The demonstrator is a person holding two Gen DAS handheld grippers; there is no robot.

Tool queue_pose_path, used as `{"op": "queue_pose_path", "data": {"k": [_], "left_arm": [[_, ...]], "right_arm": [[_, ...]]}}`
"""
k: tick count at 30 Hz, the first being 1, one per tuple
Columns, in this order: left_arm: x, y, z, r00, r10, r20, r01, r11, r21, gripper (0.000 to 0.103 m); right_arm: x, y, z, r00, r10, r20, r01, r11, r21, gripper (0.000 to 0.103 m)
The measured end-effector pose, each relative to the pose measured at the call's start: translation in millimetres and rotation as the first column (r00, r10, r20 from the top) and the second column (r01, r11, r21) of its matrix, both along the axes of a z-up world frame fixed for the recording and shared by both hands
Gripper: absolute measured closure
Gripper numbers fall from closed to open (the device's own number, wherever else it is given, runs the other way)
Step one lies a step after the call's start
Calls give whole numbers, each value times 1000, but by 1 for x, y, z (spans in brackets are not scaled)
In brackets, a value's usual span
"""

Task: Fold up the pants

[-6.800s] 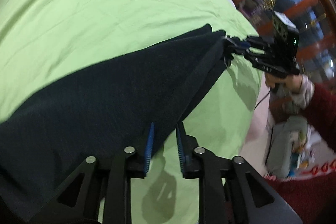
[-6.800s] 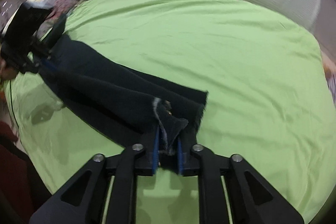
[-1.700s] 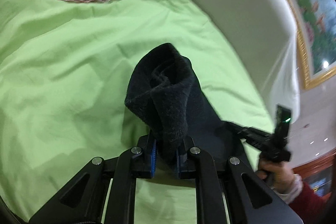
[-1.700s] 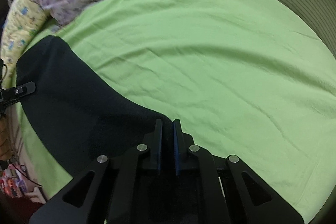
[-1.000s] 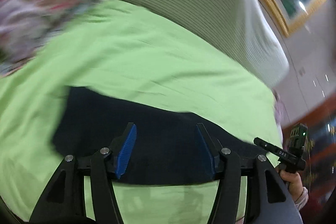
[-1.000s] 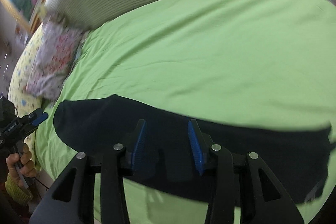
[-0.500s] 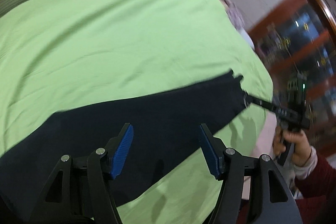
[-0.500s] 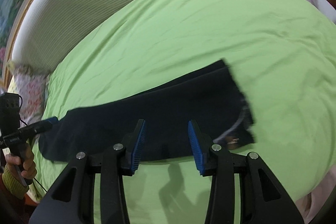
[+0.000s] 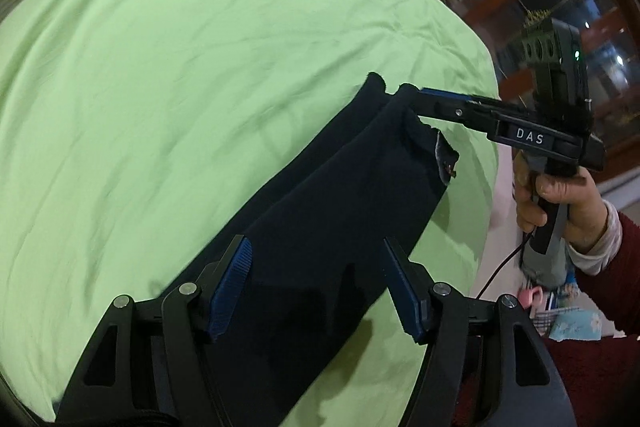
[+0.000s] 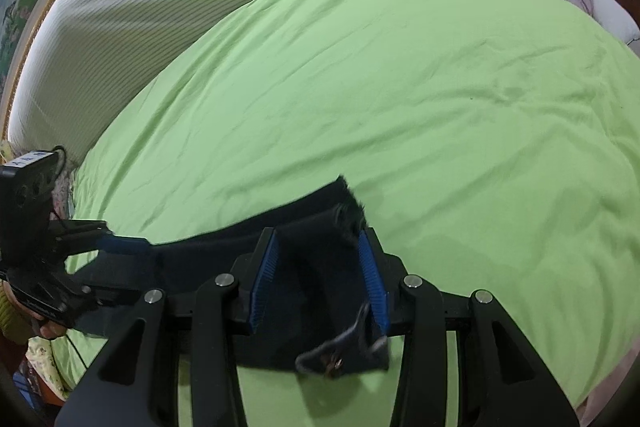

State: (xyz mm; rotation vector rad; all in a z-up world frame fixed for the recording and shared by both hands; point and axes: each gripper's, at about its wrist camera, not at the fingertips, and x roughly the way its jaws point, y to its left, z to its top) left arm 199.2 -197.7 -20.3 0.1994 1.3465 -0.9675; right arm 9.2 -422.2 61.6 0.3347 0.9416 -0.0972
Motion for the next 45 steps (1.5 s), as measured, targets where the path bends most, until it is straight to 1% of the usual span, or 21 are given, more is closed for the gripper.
{"op": "queue_pose_path", "data": {"k": [4,7,10,12,14,15,17,20,22,23,26,28,32,34,37,38,39,41,43,44,45], "left_arm": [[8,-17,-8,998,-55,-28,55,999,2,36],[12,-29,-13,995,-98,-26,98,995,4,36],[17,-39,-21,992,-118,-35,119,992,30,37],[21,-41,-26,989,-136,-58,138,990,37,37],[23,-44,-32,984,-161,-81,165,985,47,42],[24,-47,-35,981,-171,-91,176,983,50,43],[24,-51,-40,975,-188,-116,195,979,55,52],[22,-55,-45,971,-209,-114,218,973,72,77],[22,-52,-44,971,-210,-112,217,974,59,87],[23,-49,-41,972,-207,-111,214,976,48,91],[24,-41,-31,976,-200,-87,203,979,29,94],[27,-36,-23,979,-192,-73,194,981,18,95],[31,-39,-18,984,-172,-50,174,985,23,95],[32,-41,-23,985,-165,-54,167,985,44,94],[32,-47,-34,988,-142,-59,147,984,98,90],[32,-48,-34,989,-138,-60,144,984,106,83],[32,-49,-34,990,-131,-59,137,984,114,80],[32,-51,-29,990,-118,-75,125,987,100,67],[33,-49,-21,992,-102,-75,109,991,81,59],[35,-47,-17,992,-95,-78,101,993,69,57],[36,-46,-13,993,-90,-82,95,994,59,56]], "right_arm": [[4,-7,-4,999,32,-8,-32,999,7,60],[6,-6,-5,998,60,-1,-60,998,22,60],[7,0,-9,997,77,-6,-77,997,30,63],[8,2,-11,996,90,-6,-90,995,33,74],[8,1,-13,995,100,-11,-100,994,35,91],[8,0,-13,994,105,-10,-105,994,38,92],[6,1,-12,993,119,1,-119,992,41,95],[4,4,-9,990,139,23,-139,990,24,97],[3,3,-5,991,130,41,-131,991,20,97],[2,0,-3,991,126,47,-127,992,20,97],[-1,-5,4,991,113,76,-116,993,31,97],[1,-7,8,990,114,87,-116,993,26,97],[5,-10,10,990,108,90,-110,994,9,97],[11,-11,4,993,100,64,-101,995,13,97],[18,-19,-9,998,62,5,-62,997,46,96],[18,-21,-11,999,51,-8,-51,998,43,93],[17,-22,-12,999,34,-17,-33,999,25,89],[9,-25,-7,1000,7,-7,-6,1000,21,84],[-1,-29,-4,1000,-24,9,24,999,32,71],[-7,-32,-2,999,-44,20,43,998,39,62],[-17,-35,-1,997,-69,36,67,996,56,59]]}}
